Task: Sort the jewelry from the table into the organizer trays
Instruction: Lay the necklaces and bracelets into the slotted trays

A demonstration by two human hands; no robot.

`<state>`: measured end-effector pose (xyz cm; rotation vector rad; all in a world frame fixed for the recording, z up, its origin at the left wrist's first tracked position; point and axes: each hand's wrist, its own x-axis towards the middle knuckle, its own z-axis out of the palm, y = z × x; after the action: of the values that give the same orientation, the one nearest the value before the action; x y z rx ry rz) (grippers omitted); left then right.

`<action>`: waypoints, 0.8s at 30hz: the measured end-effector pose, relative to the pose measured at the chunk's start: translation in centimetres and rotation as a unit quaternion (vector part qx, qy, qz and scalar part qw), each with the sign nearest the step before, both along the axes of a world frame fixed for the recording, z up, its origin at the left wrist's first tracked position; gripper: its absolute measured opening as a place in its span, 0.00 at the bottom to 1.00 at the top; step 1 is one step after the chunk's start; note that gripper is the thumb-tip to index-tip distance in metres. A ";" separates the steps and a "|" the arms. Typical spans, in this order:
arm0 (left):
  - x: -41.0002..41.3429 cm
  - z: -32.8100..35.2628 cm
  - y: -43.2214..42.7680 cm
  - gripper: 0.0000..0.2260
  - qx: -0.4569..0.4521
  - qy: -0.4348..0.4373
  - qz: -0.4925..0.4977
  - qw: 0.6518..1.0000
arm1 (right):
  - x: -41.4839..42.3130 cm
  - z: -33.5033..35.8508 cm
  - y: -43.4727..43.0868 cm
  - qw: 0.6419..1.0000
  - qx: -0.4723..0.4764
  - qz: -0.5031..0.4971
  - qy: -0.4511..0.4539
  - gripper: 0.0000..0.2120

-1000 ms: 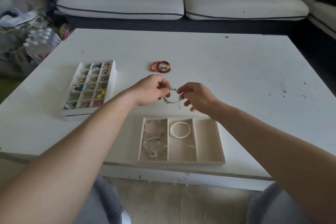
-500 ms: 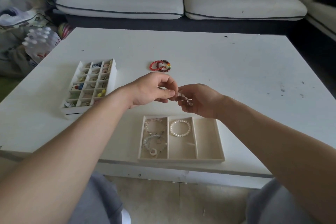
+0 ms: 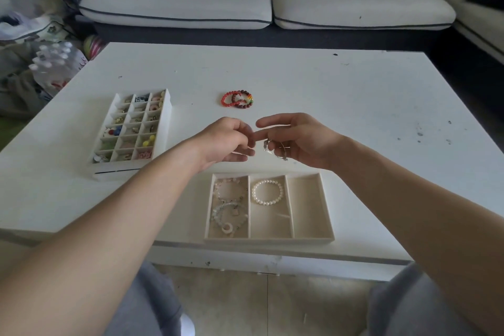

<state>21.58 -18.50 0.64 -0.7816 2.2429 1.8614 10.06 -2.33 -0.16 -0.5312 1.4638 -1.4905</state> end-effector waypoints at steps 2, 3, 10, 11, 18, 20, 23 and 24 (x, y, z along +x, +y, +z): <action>-0.2 -0.3 0.9 0.13 0.033 0.001 -0.001 0.999 | 0.1 0.2 0.1 1.000 -0.013 0.020 0.007 0.12; -0.3 -0.3 1.3 0.14 0.064 0.006 -0.005 0.998 | 0.1 0.2 0.1 0.999 -0.019 0.025 0.011 0.11; 0.1 0.2 2.0 0.13 0.192 0.014 -0.050 0.980 | -0.2 0.6 0.3 0.999 -0.007 0.012 0.037 0.08; 0.1 0.2 1.9 0.12 0.189 0.003 -0.054 0.980 | -0.1 0.5 0.3 0.999 0.003 0.004 0.048 0.07; 0.1 0.1 2.1 0.10 0.161 -0.029 -0.050 0.985 | -0.5 0.0 0.3 0.995 0.078 -0.042 0.048 0.03; 0.2 0.1 2.1 0.08 0.150 -0.024 -0.048 0.987 | -0.5 0.2 0.4 0.995 0.081 -0.045 0.028 0.06; 0.2 0.4 1.8 0.05 0.168 -0.009 -0.036 0.985 | -0.4 0.5 0.5 0.995 0.085 -0.048 0.003 0.09; 0.2 0.5 1.7 0.05 0.178 -0.002 -0.033 0.984 | -0.4 0.6 0.6 0.995 0.089 -0.044 -0.001 0.10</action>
<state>21.82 -16.78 1.17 -0.6392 1.8274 2.1355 9.68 -1.75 0.40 -0.3620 1.6175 -1.4097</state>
